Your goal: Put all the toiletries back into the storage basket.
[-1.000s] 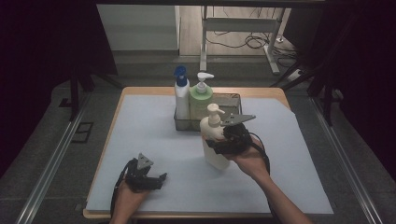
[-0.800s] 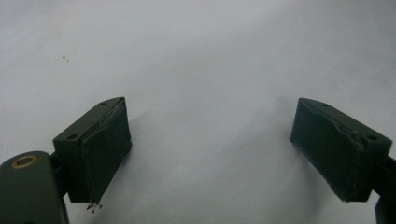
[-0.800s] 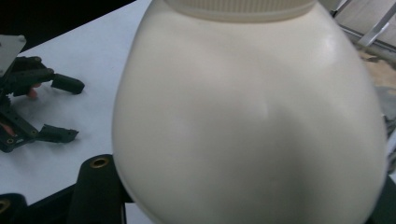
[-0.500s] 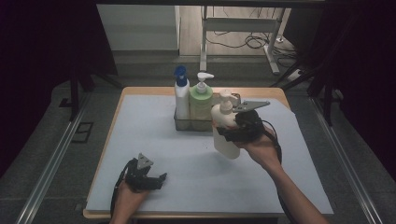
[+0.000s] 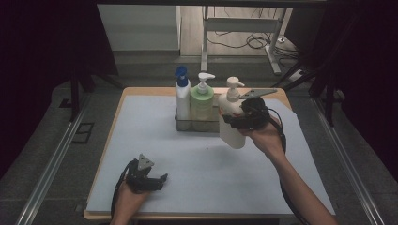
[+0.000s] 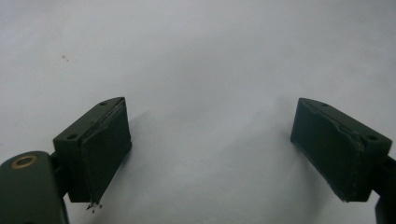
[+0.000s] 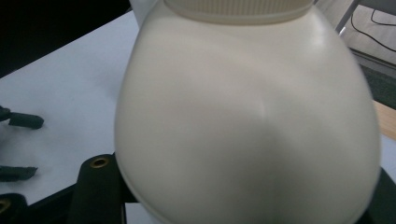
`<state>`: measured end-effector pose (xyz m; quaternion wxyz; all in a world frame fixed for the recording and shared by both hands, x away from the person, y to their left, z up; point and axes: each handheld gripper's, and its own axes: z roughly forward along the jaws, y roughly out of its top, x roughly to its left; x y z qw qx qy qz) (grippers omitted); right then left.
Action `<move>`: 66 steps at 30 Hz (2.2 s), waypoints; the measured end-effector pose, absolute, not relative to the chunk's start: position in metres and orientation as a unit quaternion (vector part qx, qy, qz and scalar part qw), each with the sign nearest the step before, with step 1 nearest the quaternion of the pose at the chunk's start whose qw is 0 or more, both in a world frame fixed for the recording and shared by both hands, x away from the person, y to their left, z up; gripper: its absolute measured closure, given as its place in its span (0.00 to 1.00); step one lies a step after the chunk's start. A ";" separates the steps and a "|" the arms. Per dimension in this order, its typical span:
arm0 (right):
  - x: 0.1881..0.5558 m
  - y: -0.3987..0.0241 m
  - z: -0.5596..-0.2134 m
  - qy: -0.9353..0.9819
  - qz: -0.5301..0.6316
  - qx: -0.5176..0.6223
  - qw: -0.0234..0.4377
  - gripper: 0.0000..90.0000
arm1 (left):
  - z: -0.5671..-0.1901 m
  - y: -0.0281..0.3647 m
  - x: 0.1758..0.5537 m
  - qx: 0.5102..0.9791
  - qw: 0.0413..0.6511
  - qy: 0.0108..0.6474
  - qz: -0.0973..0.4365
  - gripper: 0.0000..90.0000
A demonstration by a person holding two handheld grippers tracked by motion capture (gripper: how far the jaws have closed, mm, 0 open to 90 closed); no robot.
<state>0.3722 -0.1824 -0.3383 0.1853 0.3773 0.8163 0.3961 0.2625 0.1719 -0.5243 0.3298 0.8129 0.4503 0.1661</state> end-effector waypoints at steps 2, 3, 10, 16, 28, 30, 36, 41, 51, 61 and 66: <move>0.376 -0.183 -0.337 0.814 0.397 0.381 0.188 0.41 | -0.524 0.172 0.263 0.813 0.330 0.450 0.166 0.13; 0.378 -0.183 -0.337 0.813 0.397 0.382 0.189 0.41 | -0.524 0.172 0.263 0.813 0.330 0.450 0.166 0.13; 0.392 -0.186 -0.334 0.804 0.397 0.396 0.198 0.41 | -0.524 0.172 0.263 0.813 0.330 0.450 0.166 0.13; 0.403 -0.186 -0.333 0.799 0.396 0.404 0.204 0.41 | -0.524 0.172 0.263 0.813 0.330 0.451 0.166 0.13; 0.423 -0.186 -0.332 0.789 0.398 0.418 0.212 0.41 | -0.524 0.172 0.263 0.813 0.330 0.451 0.166 0.13; 0.427 -0.186 -0.332 0.787 0.398 0.419 0.214 0.41 | -0.524 0.172 0.263 0.813 0.330 0.450 0.166 0.13; 0.437 -0.183 -0.333 0.783 0.400 0.423 0.219 0.41 | -0.524 0.172 0.263 0.813 0.330 0.451 0.166 0.13; 0.446 -0.181 -0.336 0.778 0.400 0.428 0.225 0.41 | -0.524 0.172 0.263 0.813 0.330 0.451 0.166 0.13; 0.464 -0.179 -0.346 0.770 0.401 0.440 0.231 0.41 | -0.524 0.172 0.263 0.813 0.330 0.450 0.165 0.13; 0.478 -0.177 -0.353 0.760 0.399 0.452 0.243 0.41 | -0.524 0.172 0.263 0.813 0.329 0.451 0.164 0.13; 0.485 -0.174 -0.355 0.757 0.400 0.451 0.254 0.41 | -0.524 0.172 0.263 0.813 0.329 0.451 0.164 0.13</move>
